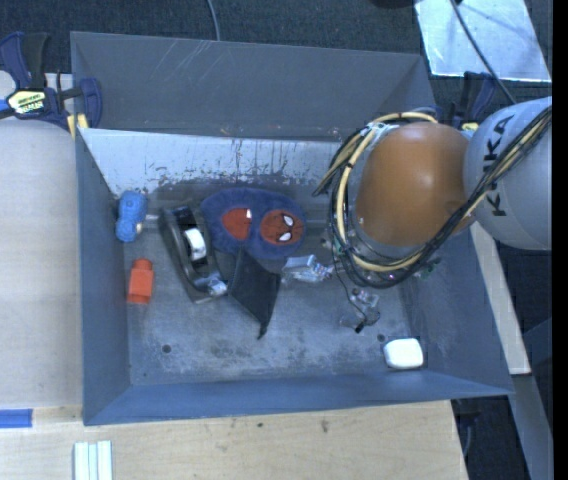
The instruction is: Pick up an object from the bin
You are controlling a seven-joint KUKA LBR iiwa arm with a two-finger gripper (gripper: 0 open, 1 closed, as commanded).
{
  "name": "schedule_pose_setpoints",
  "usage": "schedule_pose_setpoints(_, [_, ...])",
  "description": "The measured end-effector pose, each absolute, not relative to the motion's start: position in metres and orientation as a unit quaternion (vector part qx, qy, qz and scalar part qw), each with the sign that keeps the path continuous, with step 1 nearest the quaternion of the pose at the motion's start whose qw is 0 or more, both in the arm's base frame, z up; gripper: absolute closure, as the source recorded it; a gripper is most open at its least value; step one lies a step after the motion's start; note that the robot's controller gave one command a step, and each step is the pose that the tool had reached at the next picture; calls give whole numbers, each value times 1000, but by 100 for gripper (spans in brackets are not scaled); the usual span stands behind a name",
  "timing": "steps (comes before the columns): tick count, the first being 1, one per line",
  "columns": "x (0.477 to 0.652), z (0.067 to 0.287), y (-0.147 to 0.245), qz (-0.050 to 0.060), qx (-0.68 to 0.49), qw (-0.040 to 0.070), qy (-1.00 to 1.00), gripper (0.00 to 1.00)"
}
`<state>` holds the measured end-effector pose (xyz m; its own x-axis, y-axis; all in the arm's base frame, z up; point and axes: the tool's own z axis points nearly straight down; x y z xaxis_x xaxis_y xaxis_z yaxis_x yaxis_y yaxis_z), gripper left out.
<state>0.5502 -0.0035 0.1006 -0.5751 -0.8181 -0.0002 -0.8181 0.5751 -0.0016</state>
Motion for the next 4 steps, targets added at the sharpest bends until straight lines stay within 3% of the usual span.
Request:
schedule_pose_setpoints(1, [603,102,40,0,-626,3,780,0])
schedule_pose_setpoints(2, [628,69,41,0,-790,2,614,0])
schedule_pose_setpoints(3, [628,70,41,1,-788,2,615,0])
schedule_pose_setpoints(4, [628,71,42,2,-789,2,615,100])
